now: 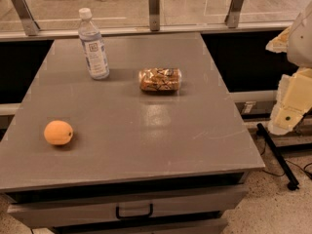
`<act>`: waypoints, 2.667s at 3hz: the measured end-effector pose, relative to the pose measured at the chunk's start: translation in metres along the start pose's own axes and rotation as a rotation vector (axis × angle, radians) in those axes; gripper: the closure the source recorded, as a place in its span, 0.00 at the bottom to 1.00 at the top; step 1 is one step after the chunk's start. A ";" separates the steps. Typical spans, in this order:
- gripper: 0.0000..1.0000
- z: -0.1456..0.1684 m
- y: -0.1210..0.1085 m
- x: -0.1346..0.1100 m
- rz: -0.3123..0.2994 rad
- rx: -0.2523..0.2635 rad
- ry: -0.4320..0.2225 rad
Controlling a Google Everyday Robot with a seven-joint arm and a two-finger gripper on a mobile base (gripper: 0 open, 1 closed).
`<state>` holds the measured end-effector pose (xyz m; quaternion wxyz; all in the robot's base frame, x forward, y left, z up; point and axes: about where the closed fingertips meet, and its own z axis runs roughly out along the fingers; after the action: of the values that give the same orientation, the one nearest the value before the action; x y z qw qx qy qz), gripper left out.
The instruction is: Move blue plastic bottle near orange
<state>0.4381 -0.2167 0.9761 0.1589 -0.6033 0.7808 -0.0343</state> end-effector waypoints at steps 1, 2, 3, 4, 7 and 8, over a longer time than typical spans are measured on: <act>0.00 0.000 0.000 0.000 0.000 0.000 0.000; 0.00 0.008 -0.020 -0.037 0.008 0.027 -0.140; 0.00 0.024 -0.045 -0.125 -0.013 0.042 -0.384; 0.00 0.044 -0.061 -0.211 -0.011 0.067 -0.538; 0.00 0.061 -0.090 -0.285 0.059 0.152 -0.655; 0.00 0.091 -0.080 -0.302 0.139 0.106 -0.746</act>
Offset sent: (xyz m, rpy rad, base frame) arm 0.1031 0.1039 0.0254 0.4608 -0.2123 0.0766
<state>0.6058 0.0624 0.9718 0.4653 -0.5110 0.7053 0.1580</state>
